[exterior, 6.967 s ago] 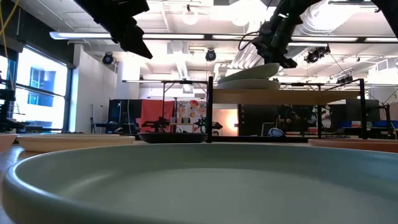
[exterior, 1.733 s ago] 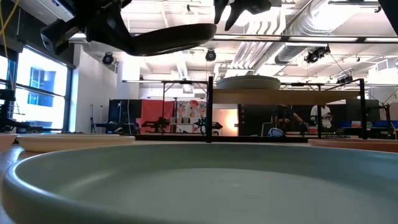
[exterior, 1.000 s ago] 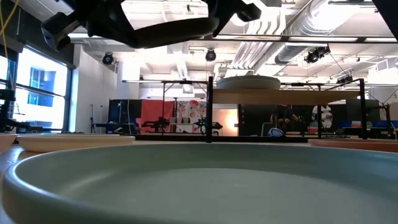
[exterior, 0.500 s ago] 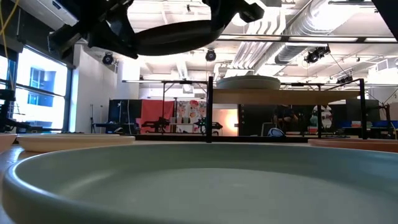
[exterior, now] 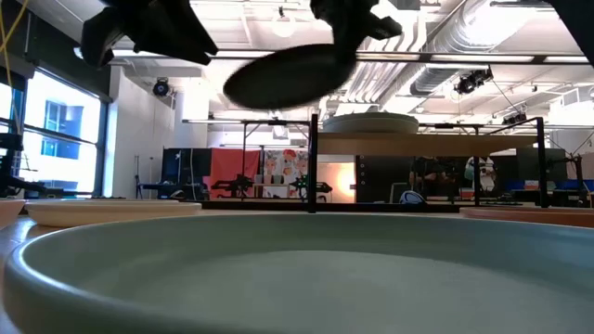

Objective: Place and stack plates onto a shelf
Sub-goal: Stack the black plate on top of the green plate on the shelf

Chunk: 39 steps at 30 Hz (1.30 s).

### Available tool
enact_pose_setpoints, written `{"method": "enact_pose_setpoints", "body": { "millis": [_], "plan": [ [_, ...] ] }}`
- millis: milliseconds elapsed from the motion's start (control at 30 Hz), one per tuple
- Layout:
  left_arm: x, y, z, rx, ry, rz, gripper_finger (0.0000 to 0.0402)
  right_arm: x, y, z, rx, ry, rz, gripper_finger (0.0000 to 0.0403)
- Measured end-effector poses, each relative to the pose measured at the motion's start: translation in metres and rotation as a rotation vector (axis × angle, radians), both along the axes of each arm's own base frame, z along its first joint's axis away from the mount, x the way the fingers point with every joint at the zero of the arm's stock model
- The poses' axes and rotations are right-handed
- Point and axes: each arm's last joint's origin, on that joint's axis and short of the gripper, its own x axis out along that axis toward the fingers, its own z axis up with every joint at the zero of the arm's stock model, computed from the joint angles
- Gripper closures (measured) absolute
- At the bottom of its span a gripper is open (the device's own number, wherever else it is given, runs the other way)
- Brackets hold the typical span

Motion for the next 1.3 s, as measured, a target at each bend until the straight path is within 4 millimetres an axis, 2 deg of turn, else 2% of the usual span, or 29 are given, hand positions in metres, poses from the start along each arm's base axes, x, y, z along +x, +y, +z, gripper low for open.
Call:
{"method": "enact_pose_setpoints", "body": {
  "millis": [200,500,633,867,1067,1300],
  "plan": [
    [0.002,0.006,0.000,-0.014,-0.012,0.041,0.0318,-0.015,-0.027,0.013,-0.022,-0.028,0.006,0.0403],
    [0.008,0.028,0.000,-0.135,-0.105,0.237,0.0318,-0.049,-0.080,0.031,-0.025,-0.080,0.035,0.0403],
    [0.010,0.039,0.000,-0.175,-0.136,0.307,0.0319,-0.071,-0.106,0.040,-0.002,-0.133,0.064,0.0403],
    [0.013,0.057,0.000,-0.220,-0.166,0.396,0.0319,-0.114,-0.158,0.046,0.061,-0.236,0.091,0.0403],
    [0.014,0.072,0.000,-0.246,-0.197,0.474,0.0319,-0.158,-0.201,0.039,0.125,-0.291,0.030,0.0403],
    [0.014,0.088,0.000,-0.279,-0.240,0.568,0.0319,-0.192,-0.232,0.005,0.210,-0.243,-0.052,0.0403]
  ]
}}
